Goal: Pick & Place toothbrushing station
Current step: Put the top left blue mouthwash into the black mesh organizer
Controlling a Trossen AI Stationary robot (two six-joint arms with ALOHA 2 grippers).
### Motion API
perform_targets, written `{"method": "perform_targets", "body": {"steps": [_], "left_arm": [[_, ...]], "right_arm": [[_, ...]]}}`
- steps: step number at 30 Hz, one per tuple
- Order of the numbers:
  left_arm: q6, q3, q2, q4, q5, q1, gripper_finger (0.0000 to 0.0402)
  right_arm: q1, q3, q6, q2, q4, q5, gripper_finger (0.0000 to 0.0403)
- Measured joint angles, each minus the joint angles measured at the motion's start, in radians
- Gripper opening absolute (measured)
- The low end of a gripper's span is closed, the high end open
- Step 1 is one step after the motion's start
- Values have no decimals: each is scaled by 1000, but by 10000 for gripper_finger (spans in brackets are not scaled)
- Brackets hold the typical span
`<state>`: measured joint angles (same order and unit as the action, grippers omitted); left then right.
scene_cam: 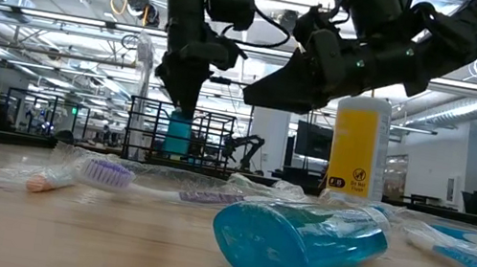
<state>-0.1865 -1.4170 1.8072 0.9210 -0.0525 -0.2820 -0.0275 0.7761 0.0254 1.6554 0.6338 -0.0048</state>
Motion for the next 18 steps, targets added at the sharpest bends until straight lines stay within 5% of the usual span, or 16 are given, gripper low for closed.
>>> {"method": "perform_targets", "body": {"steps": [18], "left_arm": [[-18,29,2,14,-5,1,102]], "right_arm": [[3,0,-10,0,1,0,178]]}}
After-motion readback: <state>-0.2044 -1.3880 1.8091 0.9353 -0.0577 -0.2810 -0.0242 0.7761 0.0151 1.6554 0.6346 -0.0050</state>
